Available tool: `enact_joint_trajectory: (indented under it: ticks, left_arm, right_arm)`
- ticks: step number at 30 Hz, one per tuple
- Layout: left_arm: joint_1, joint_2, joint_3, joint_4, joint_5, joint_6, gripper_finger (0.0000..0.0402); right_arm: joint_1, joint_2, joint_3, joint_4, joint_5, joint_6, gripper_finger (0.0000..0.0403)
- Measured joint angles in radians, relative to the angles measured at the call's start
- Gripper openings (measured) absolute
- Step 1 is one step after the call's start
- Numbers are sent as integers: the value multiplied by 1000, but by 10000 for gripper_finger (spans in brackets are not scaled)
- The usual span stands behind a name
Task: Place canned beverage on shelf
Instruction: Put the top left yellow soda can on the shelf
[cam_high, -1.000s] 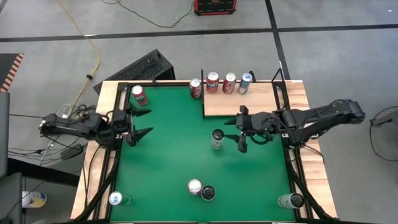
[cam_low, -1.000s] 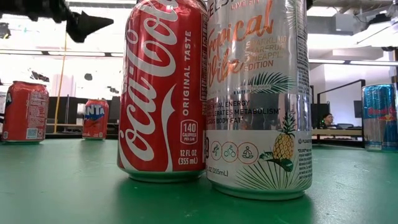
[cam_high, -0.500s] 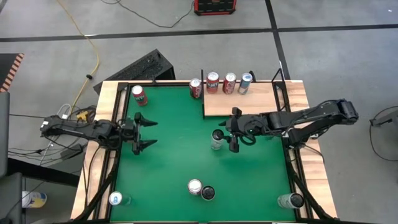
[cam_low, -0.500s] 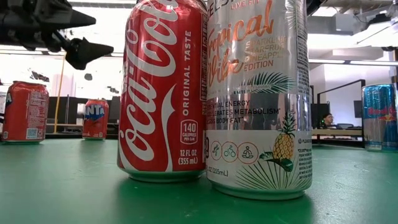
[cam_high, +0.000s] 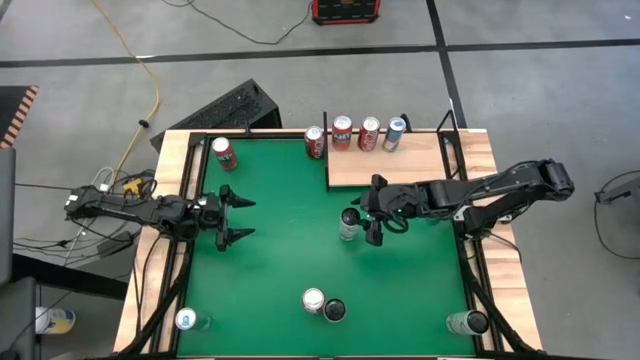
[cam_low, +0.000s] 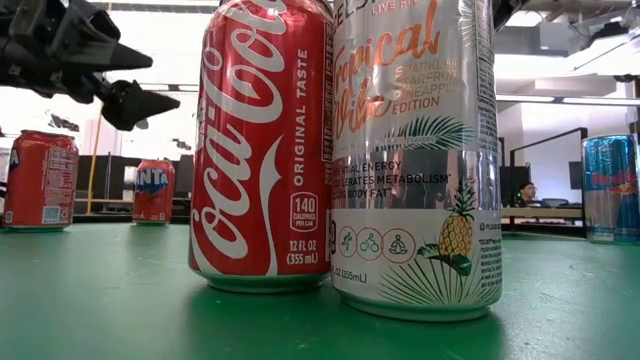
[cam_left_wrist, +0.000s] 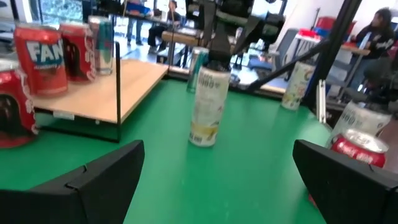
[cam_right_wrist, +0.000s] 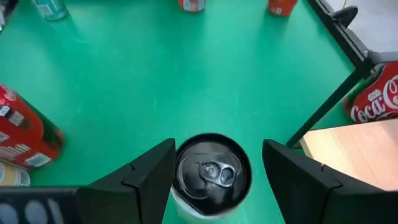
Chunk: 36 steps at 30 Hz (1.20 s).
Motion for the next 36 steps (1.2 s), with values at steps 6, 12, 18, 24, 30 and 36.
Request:
enact_joint_trajectory:
  ticks: [6, 12, 18, 24, 30, 36]
  left_arm:
    - [0, 0, 0, -84, -70, -54, 396]
    - [0, 0, 0, -129, -109, -76, 396]
    - [0, 0, 0, -156, -110, -63, 396]
    - [0, 0, 0, -241, -112, -61, 396]
    - [0, 0, 0, -261, -162, -75, 396]
    - [0, 0, 0, -259, -186, -47, 396]
  right_arm:
    - [0, 1, -1, -2, 0, -26, 267]
    - [0, 2, -1, 34, 1, -57, 266]
    - [1, 1, -1, 47, 4, -57, 266]
    - [-1, 2, -1, 46, 11, -30, 267]
    - [-1, 2, -1, 33, 27, -30, 292]
    - [2, 2, -1, 36, 29, -5, 340]
